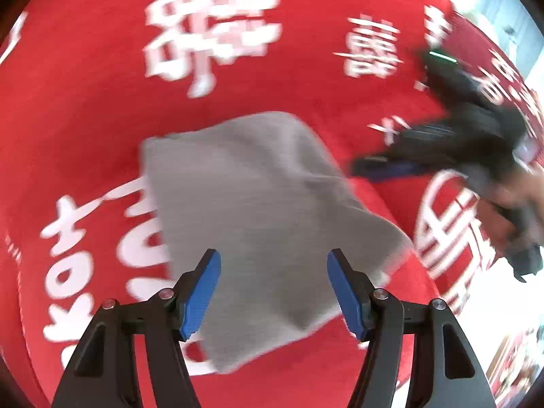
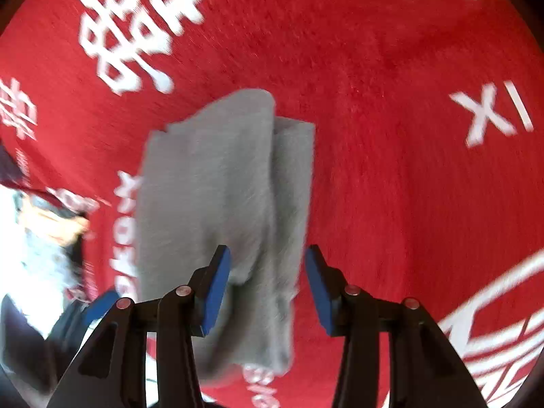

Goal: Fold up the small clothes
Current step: 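Grasp the folded sweater edge with the right gripper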

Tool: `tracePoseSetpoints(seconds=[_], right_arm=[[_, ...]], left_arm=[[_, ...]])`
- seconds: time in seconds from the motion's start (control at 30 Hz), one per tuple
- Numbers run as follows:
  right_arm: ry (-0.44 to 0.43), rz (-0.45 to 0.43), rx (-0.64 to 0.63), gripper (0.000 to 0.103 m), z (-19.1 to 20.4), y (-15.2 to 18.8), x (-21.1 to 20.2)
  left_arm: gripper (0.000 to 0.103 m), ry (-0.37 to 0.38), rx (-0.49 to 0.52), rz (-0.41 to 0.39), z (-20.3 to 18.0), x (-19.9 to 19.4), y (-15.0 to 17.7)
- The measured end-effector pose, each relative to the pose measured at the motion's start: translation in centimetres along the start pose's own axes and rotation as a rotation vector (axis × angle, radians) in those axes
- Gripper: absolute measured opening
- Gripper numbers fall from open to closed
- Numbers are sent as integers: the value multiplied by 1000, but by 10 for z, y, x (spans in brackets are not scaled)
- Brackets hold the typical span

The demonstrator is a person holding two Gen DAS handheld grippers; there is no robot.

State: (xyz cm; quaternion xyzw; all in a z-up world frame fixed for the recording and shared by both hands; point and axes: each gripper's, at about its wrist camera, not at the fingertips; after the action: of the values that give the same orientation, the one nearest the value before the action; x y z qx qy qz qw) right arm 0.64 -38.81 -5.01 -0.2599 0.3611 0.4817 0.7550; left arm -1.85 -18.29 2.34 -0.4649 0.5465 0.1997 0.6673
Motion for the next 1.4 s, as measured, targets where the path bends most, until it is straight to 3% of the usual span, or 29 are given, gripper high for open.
tracePoseSetpoints(seconds=[0.1,0.2,0.27,0.3,0.47,0.57,0.73,0.83,0.97,1.13,1.4], right_arm=[[-96,-26,26,50,6,20,-16],[-66,21,4,49,15,33,-8],[-30,70,0,27,12,42,5],[-28,91,5,7,10,46,11],[26,121,45,6,-5,72,34],[-3,110,84,6,-18,86,37],[94,103,25,10,1,82,28],[151,89,-27,10,21,75,22],[162,63,-26,13,24,71,10],[196,61,-4,31,17,74,2],[202,16,4,32,18,69,-8]], left_arm=[[66,-42,-74,10,34,8,-3],[66,-22,-134,63,61,28,-1],[66,1,-174,122,69,45,3],[66,4,-190,154,72,52,6],[67,52,-288,263,85,80,43],[67,71,-319,277,89,81,54],[67,57,-300,286,86,77,53],[75,41,-312,303,87,78,50],[75,43,-315,307,88,78,50],[75,46,-314,315,89,78,50],[75,44,-301,323,86,79,48]])
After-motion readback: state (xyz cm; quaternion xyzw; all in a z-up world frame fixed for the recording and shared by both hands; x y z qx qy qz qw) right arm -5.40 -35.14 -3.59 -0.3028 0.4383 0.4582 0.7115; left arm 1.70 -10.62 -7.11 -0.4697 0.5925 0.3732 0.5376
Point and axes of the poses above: each gripper's, at about its wrist camera, not at the fingertips, and x roughly the way its jaws point, z to its left, y to its underside, and after that the axes turned 5 degrees about -y, right-handed
